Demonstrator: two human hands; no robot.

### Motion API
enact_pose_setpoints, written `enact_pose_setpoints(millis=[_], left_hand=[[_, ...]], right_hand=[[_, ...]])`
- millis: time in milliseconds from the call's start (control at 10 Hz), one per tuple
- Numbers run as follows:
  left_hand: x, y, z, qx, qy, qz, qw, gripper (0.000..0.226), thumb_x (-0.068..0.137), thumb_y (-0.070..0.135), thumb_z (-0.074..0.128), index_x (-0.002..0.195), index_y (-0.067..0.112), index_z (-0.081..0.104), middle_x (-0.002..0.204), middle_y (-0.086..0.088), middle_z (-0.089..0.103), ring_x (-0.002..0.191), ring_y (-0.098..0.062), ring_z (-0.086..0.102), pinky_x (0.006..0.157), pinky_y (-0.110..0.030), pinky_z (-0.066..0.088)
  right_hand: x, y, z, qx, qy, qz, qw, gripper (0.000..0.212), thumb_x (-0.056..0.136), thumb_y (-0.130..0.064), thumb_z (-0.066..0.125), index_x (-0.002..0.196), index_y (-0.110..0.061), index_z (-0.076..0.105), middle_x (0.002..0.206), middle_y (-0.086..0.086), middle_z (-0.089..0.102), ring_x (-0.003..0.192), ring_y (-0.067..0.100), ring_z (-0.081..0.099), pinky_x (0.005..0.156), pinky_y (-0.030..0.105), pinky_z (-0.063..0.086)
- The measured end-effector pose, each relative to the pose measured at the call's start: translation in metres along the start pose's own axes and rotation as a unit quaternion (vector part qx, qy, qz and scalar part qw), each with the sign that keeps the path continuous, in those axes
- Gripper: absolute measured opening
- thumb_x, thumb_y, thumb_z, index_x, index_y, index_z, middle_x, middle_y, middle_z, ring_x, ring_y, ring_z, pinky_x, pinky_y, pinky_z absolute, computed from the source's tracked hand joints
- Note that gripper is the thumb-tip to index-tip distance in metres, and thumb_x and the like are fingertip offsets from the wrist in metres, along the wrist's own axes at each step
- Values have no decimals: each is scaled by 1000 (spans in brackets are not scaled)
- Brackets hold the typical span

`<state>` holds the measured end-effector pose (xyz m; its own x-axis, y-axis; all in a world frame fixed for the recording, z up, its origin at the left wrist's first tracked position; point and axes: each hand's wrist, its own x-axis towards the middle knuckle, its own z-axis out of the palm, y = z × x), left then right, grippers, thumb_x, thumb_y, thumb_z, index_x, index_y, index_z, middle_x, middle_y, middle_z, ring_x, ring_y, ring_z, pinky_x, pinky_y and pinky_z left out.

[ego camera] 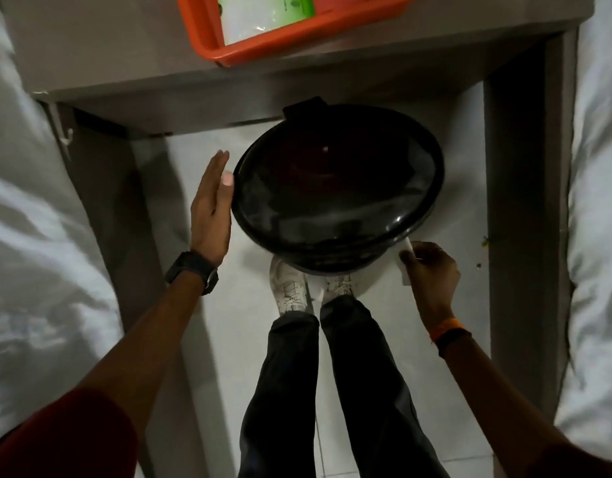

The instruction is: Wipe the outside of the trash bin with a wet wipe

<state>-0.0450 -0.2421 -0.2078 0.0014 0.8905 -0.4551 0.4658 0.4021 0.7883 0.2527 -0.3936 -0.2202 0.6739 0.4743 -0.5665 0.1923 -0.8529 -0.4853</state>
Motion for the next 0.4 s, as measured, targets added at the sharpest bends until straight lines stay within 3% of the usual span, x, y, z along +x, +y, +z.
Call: enact_pose_setpoints(millis=[100, 200, 300, 400], left_hand=[[2, 18, -7, -133, 28, -30, 990, 43, 110, 34, 23, 150, 28, 39, 161, 3, 36, 150, -13, 33, 129, -46, 21], [8, 31, -8, -172, 53, -54, 982, 35, 114, 24, 19, 143, 34, 34, 160, -1, 37, 148, -16, 35, 129, -47, 22], [19, 45, -9, -187, 76, -59, 978, 40, 114, 31, 19, 150, 29, 35, 160, -2, 39, 149, -19, 36, 128, -46, 23], [24, 52, -14, -208, 90, -58, 972, 35, 113, 32, 18, 131, 45, 46, 149, 6, 44, 147, -19, 37, 128, -46, 23]], right_hand=[[-21, -32, 8, 107, -33, -30, 993, 14, 91, -14, 78, 103, -16, 75, 92, -6, 75, 76, -9, 72, 63, 4, 54], [-23, -54, 26, 102, -78, -66, 990, 16, 91, -12, 78, 106, -15, 74, 92, -10, 75, 71, -13, 70, 59, 0, 52], [-3, -79, 64, -2, -134, -84, 987, 25, 95, -14, 74, 118, -6, 73, 112, 9, 78, 92, 11, 73, 63, 2, 47], [10, -94, 86, -69, -175, -54, 981, 32, 96, -18, 73, 124, -4, 72, 123, 14, 76, 113, 25, 72, 80, 13, 49]])
